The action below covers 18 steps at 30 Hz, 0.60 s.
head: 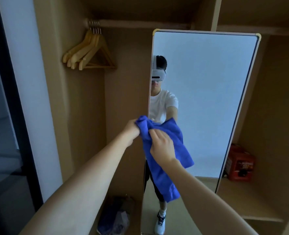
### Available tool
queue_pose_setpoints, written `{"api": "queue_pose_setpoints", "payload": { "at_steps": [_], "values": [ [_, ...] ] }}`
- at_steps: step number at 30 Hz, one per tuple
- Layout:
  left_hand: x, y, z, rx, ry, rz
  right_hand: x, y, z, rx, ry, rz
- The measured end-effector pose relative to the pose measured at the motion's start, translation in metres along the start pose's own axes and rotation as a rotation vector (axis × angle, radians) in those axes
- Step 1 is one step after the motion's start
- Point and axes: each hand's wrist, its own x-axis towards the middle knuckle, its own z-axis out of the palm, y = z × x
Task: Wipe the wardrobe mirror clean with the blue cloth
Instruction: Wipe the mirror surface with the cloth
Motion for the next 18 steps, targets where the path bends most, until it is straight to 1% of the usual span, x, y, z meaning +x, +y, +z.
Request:
{"api": "queue_pose_setpoints", "payload": {
  "at_steps": [2,4,5,7,8,9,11,13,14,16,18],
  "values": [
    [-0.001,-0.003,0.001,-0.065,0.002,-0.032,-0.015,-0.005,0.002,0.016,-0.030,0.036],
    [-0.003,-0.009,0.001,-0.074,-0.015,-0.052,-0.007,-0.009,-0.007,0.036,-0.025,0.046],
    [-0.004,-0.012,0.001,-0.068,-0.021,-0.040,0.001,-0.012,-0.012,0.051,0.010,0.048],
    [-0.007,-0.016,0.000,-0.049,-0.035,0.008,0.026,-0.023,-0.029,0.104,0.136,0.085],
    [-0.007,-0.019,-0.001,-0.034,-0.047,-0.003,0.041,-0.030,-0.037,0.142,0.195,0.117],
    [-0.005,-0.022,-0.002,-0.029,-0.073,-0.031,0.057,-0.036,-0.044,0.178,0.227,0.159],
    [-0.010,-0.026,-0.004,-0.029,-0.150,-0.103,0.082,-0.044,-0.050,0.195,0.222,0.228],
    [-0.012,-0.031,-0.006,-0.038,-0.148,-0.128,0.087,-0.043,-0.043,0.154,0.221,0.205],
    [-0.011,-0.034,-0.006,-0.022,-0.132,-0.112,0.082,-0.041,-0.037,0.136,0.228,0.166],
    [-0.010,-0.037,-0.004,0.010,-0.103,-0.056,0.053,-0.033,-0.018,0.055,0.203,0.069],
    [-0.010,-0.038,-0.001,-0.015,-0.097,-0.034,0.008,-0.024,0.003,0.011,0.129,0.068]
  ]
}}
